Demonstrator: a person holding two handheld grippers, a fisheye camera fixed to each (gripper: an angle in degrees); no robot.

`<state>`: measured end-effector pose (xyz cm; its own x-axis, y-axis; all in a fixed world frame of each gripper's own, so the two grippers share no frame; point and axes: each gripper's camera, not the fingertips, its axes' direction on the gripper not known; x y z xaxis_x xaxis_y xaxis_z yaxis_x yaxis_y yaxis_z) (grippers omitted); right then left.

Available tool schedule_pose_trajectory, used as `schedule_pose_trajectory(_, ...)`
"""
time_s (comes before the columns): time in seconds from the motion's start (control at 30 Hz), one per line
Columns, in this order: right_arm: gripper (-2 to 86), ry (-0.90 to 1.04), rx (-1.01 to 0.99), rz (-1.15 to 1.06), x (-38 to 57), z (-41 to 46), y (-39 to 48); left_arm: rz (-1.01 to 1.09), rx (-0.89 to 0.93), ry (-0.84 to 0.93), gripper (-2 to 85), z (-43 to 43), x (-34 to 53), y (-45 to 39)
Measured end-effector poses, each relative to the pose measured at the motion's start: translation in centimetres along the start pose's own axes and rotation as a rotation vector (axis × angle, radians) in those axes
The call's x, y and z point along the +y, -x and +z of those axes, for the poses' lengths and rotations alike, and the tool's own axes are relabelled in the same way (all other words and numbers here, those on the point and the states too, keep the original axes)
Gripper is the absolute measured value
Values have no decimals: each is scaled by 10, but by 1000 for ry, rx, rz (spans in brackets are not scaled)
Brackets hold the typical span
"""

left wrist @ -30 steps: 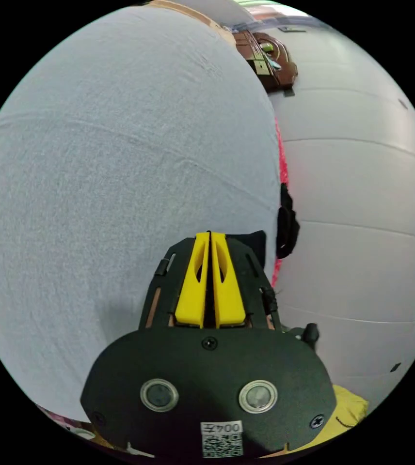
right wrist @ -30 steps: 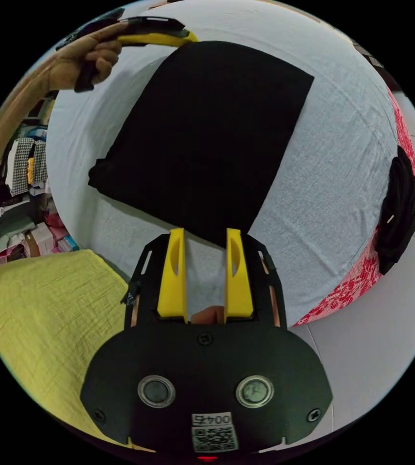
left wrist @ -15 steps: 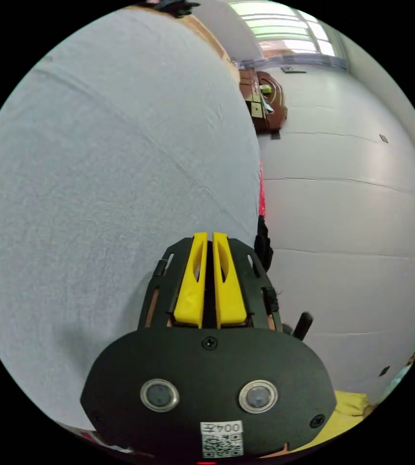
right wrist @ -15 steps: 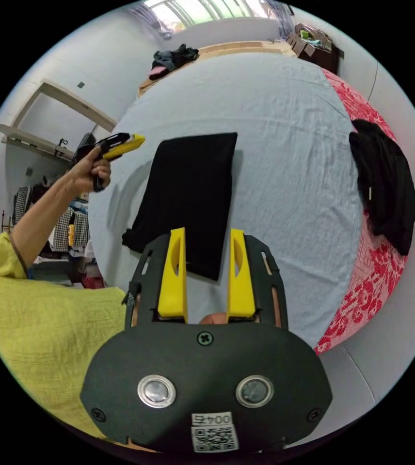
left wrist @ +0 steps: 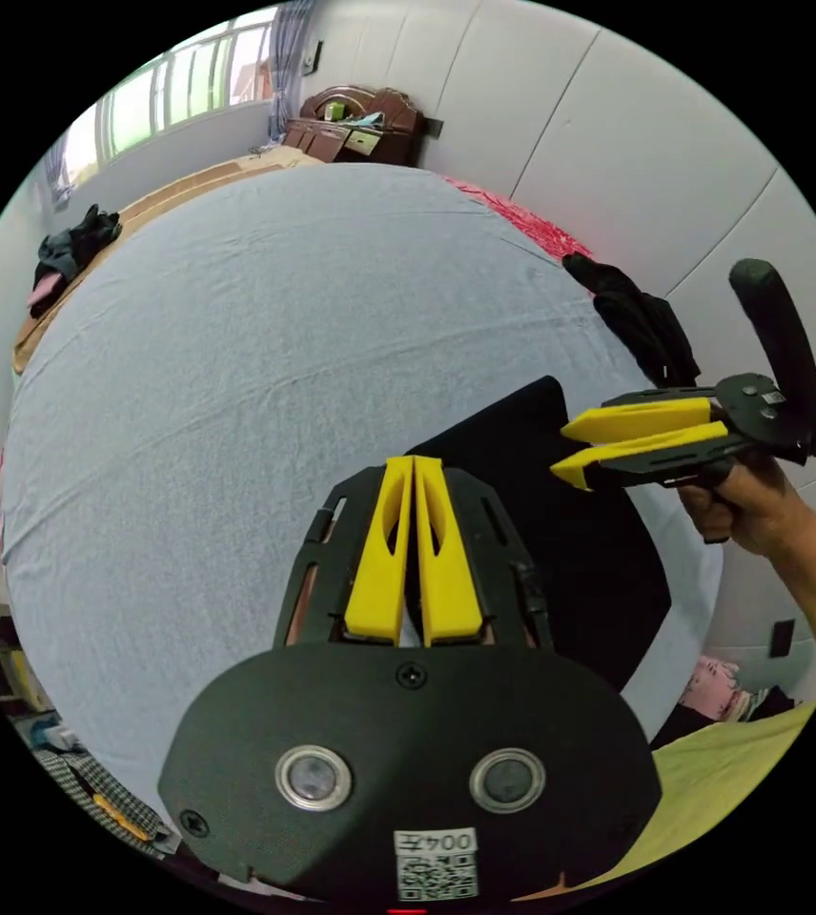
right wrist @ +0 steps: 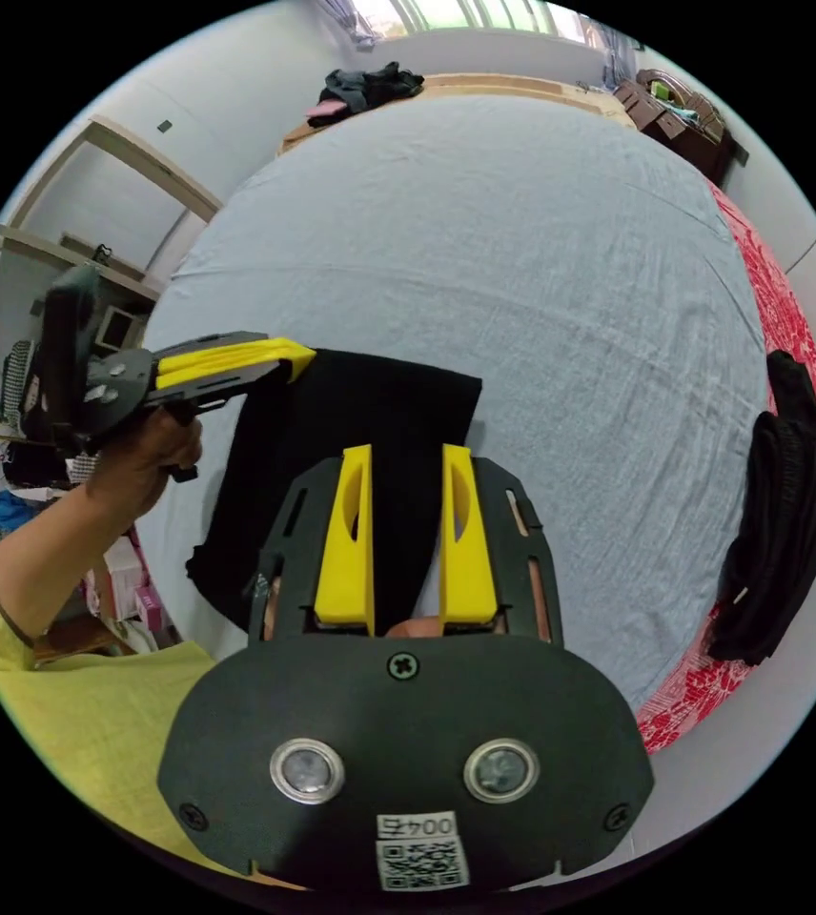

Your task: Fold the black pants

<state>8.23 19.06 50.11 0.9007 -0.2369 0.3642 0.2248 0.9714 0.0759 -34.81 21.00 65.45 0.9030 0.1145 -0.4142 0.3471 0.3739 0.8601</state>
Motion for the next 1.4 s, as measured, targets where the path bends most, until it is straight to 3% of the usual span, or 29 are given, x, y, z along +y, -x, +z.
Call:
schedule_pose_trajectory(0.17, 105, -28, -75, 8, 15, -14, -11, -21, -5, 6, 1, 17, 7, -19)
schedule_pose_trajectory(0.33, 123, -140, -182, 96, 52, -54, -20, -133, 245, 46, 1, 18, 18, 2)
schedule_pose_trajectory(0.53, 112, -165, -179, 31, 130, -75, 27, -139, 225, -95, 1, -28, 71, -7)
schedule_pose_trajectory(0.63, 117, -90, -151, 30, 152, -52, 49, -113, 226, -39, 1, -13, 101, -24)
schedule_pose_trajectory(0.7, 117, -3, -144, 28, 157, -31, 55, -89, 167, 99, 2, 22, 116, -31)
schedule_pose_trajectory(0.83, 130, -38, -143, 20, 169, -46, 65, -156, 205, 85, 2, 29, 129, -20)
schedule_pose_trajectory(0.93, 134, -74, -33, -61, 194, -63, 87, -199, 235, 23, 4, 9, 144, -9)
schedule_pose_trajectory(1.2, 144, -105, 270, -325, 267, -32, 169, -742, 683, -9, 49, -3, 286, 42)
schedule_pose_trajectory(1.4, 135, -14, 523, -586, 279, 15, 194, -916, 944, 39, 102, 13, 349, 32)
